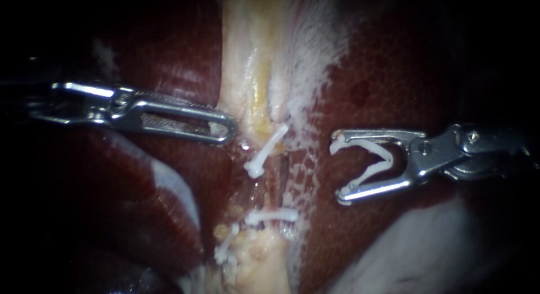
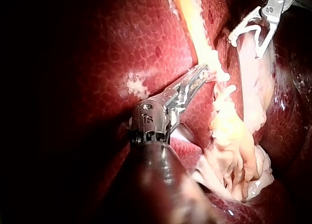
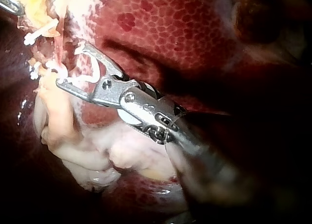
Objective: Clipping second clip right tube
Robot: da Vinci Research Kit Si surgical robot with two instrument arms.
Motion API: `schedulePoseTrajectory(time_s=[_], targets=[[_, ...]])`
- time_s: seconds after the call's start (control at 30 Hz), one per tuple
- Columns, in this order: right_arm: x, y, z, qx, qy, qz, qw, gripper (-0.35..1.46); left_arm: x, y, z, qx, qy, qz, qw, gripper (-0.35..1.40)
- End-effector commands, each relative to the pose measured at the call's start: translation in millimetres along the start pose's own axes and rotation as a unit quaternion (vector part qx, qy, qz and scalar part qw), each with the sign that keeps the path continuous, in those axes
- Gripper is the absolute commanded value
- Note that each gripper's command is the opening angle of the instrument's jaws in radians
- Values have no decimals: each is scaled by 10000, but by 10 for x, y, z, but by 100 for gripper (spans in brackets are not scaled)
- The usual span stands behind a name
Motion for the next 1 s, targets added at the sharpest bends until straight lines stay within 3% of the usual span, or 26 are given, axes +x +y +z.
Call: schedulePoseTrajectory(time_s=[0.03,0.23,0.47,0.77,1.0], targets=[[0,0,0,-2,0,0,10000,60,0,0,0,0,0,1,10000,-20],[-8,-3,6,-18,-4,61,10000,60,-1,-2,-5,12,5,-3,10000,-20],[-32,-12,31,-91,-11,330,9994,60,-17,-8,-37,2,-4,-50,10000,-20],[-52,-16,69,-14,-30,611,9981,60,-44,-40,-85,-21,-177,-124,9998,-20],[-54,-20,101,289,-75,729,9969,60,-49,-57,-93,-19,-224,-124,9997,-20]])
